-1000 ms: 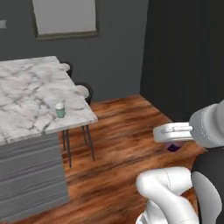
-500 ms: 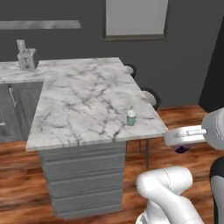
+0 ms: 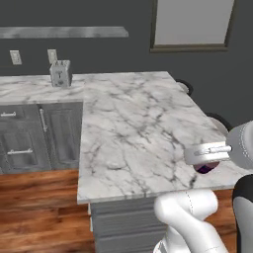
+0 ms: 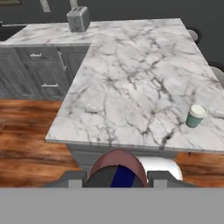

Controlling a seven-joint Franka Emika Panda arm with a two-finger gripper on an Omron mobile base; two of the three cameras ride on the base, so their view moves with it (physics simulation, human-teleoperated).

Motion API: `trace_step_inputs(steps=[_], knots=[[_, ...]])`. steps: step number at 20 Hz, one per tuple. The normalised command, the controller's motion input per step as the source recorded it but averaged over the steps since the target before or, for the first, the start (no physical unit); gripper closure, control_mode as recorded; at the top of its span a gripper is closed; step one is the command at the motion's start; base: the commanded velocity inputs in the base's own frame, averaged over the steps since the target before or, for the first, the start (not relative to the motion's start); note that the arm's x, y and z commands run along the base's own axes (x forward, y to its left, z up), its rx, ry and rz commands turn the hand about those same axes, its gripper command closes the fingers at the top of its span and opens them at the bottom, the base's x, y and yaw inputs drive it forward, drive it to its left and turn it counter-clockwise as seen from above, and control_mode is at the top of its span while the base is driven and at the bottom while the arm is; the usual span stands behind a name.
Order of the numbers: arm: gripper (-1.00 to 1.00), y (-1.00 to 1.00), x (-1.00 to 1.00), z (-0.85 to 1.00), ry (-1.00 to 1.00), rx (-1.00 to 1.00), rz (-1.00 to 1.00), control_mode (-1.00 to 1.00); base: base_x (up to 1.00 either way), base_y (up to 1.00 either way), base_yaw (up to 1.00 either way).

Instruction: Move the drinks to the dining counter.

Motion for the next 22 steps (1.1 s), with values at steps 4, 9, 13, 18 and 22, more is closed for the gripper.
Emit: trace_step_inputs(steps=[4,9,13,18,22], knots=[[1.00,0.00,0.00,0.00,0.00,0.00,0.00,1.00,0.66,0.07,0.00],[1.00,0.00,0.00,0.00,0.00,0.00,0.00,1.00,0.89,0.40,0.00],[1.00,0.00,0.00,0.00,0.00,0.00,0.00,1.00,0.83,0.52,0.00],[1.00,0.00,0.00,0.00,0.00,0.00,0.00,1.00,0.78,0.51,-0.04],[1.00,0.00,0.00,0.00,0.00,0.00,0.00,1.00,0.53,0.19,-0.09]])
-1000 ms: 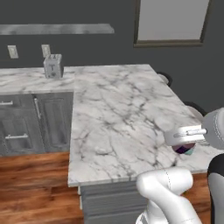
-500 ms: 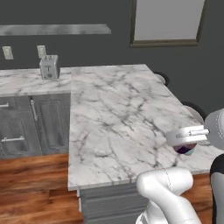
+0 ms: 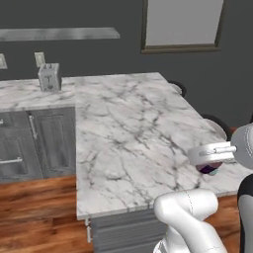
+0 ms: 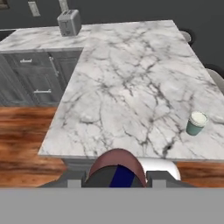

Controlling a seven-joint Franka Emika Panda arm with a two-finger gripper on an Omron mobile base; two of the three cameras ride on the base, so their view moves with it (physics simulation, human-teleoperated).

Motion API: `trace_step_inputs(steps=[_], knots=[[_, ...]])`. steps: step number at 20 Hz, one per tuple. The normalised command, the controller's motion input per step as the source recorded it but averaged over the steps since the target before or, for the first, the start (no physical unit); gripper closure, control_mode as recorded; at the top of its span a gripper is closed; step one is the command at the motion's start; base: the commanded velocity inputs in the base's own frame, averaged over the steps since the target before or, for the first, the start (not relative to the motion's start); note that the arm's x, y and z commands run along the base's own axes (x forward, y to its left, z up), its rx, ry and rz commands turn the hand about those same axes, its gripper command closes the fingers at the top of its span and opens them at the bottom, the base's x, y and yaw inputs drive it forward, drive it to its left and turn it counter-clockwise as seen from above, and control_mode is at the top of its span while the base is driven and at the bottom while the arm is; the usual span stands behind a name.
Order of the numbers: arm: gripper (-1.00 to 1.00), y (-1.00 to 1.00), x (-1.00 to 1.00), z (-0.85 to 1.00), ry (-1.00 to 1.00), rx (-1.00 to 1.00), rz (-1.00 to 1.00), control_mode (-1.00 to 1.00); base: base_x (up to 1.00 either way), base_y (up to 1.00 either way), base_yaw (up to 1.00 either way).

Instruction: Move the drinks to the dining counter.

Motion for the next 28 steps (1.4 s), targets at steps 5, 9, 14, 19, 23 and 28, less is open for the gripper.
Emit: trace_step_inputs(steps=[5,9,14,19,23,28], knots=[[1.00,0.00,0.00,0.00,0.00,0.00,0.00,1.00,0.44,0.42,-0.20],[1.00,0.37,0.42,-0.03,0.12,0.09,-0.13,-1.00,0.12,0.12,-0.05],[1.00,0.30,0.54,0.00,0.13,0.00,-0.02,-1.00,0.00,0.00,0.00],[1.00,0.02,0.43,-0.01,0.09,0.00,0.03,-1.00,0.00,0.00,0.00],[1.00,-0.01,0.17,-0.16,-0.13,0.00,0.14,-1.00,0.00,0.00,0.00],[1.00,0.00,0.09,-0.13,-0.12,0.00,0.07,-1.00,0.00,0.00,0.00]])
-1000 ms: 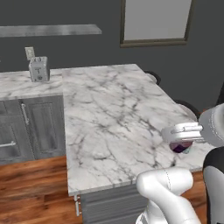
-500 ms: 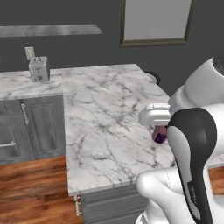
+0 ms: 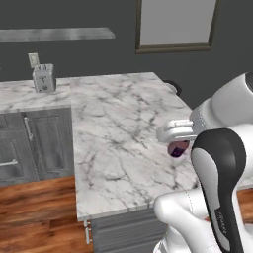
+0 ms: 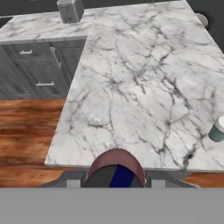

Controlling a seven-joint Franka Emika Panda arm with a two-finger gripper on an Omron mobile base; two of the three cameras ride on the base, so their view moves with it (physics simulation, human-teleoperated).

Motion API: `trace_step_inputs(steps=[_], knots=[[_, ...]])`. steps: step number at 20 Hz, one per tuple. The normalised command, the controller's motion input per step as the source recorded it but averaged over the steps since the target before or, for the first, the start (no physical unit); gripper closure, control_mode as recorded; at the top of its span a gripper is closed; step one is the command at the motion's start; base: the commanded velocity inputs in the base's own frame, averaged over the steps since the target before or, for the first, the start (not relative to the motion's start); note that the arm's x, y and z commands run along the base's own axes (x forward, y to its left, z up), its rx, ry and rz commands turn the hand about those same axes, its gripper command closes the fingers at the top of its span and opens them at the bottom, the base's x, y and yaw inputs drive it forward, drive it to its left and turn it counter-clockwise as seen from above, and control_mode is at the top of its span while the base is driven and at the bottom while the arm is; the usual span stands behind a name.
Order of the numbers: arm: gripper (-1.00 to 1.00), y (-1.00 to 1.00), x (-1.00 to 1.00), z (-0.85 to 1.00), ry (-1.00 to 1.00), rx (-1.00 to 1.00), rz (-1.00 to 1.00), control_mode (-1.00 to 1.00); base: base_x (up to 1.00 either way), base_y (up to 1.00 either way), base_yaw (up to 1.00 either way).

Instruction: Move the drinks to the dining counter.

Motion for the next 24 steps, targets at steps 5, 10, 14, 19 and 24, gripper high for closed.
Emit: trace_step_inputs(steps=[5,10,14,19,24], knots=[[1.00,0.00,0.30,-0.19,-0.01,0.00,0.01,-1.00,0.00,0.00,0.00],[1.00,0.00,0.41,-0.14,0.03,0.00,0.00,-1.00,0.00,0.00,0.00],[1.00,0.00,0.39,-0.20,0.00,0.00,0.00,-1.00,0.00,0.00,0.00],[1.00,0.00,0.29,-0.23,0.00,0.00,0.00,-1.00,0.00,0.00,0.00],[1.00,0.00,0.20,-0.25,0.00,0.00,0.00,-1.00,0.00,0.00,0.00]])
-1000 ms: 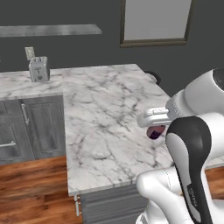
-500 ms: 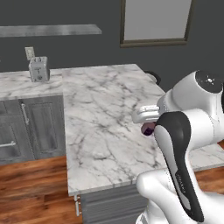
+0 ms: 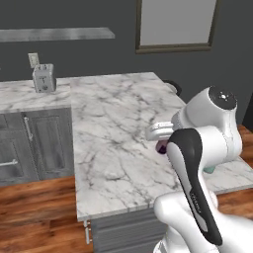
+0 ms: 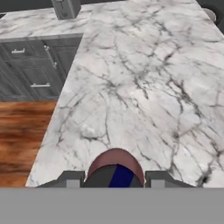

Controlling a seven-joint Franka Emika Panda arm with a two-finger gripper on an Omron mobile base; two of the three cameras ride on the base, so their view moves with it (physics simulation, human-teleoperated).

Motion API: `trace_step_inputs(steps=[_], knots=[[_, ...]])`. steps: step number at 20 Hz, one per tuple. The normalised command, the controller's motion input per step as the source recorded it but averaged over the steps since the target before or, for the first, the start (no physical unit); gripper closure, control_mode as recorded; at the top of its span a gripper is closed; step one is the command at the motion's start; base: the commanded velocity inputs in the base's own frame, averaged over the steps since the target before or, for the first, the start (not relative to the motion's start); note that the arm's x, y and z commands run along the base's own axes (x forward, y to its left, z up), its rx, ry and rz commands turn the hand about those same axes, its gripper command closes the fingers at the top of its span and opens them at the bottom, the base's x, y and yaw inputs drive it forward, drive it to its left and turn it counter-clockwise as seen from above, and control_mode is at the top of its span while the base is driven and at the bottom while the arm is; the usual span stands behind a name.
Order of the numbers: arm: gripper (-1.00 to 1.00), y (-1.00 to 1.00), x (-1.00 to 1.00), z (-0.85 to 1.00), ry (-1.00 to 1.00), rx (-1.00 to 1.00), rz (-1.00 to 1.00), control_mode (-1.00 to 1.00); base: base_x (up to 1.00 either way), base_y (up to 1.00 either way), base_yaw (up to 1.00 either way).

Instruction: Move the drinks to the dining counter.

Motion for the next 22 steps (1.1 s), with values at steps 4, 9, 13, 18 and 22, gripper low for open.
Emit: trace_step_inputs(steps=[4,9,13,18,22], knots=[[1.00,0.00,0.14,-0.19,0.01,0.00,0.00,-1.00,0.00,0.00,0.00],[1.00,0.00,0.10,-0.16,0.03,0.00,0.00,-1.00,0.00,0.00,0.00],[1.00,0.00,0.14,-0.18,0.04,0.00,0.00,-1.00,0.00,0.00,0.00],[1.00,0.00,0.18,-0.18,0.03,0.00,0.00,-1.00,0.00,0.00,0.00],[1.00,0.03,0.13,-0.24,0.03,0.00,0.00,-1.00,0.00,0.00,0.00]])
